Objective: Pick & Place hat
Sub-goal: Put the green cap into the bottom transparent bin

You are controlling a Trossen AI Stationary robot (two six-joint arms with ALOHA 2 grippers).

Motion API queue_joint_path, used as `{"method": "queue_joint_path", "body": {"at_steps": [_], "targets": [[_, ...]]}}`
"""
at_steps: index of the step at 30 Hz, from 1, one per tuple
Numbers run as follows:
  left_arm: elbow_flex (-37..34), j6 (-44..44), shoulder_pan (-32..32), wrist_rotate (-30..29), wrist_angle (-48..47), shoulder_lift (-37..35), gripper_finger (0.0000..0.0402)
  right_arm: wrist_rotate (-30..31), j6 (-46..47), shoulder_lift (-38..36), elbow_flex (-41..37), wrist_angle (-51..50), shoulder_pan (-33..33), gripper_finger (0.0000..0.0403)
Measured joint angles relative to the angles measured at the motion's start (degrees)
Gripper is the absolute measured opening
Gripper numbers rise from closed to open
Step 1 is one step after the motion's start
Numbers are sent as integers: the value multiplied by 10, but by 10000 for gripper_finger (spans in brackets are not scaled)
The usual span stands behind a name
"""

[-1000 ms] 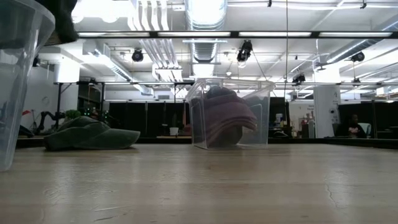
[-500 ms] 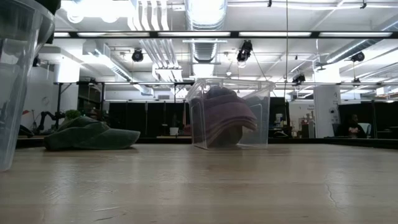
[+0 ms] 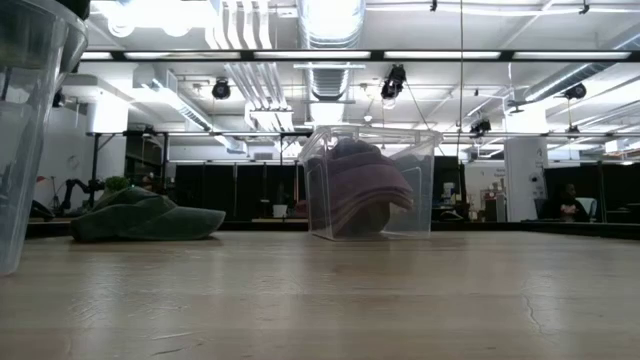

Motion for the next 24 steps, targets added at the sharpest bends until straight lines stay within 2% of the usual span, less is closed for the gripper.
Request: {"method": "queue_joint_path", "body": {"at_steps": [3,16,19,24], "targets": [[0,30,-14,-28,0,-8,131,0,0,0,0,0,0,160],[-2,126,-17,-30,-5,-54,131,0,0,0,0,0,0,160],[-3,119,-23,-30,-36,-53,131,0,0,0,0,0,0,160],[-29,42,-23,-28,-59,-52,131,0,0,0,0,0,0,160]]}}
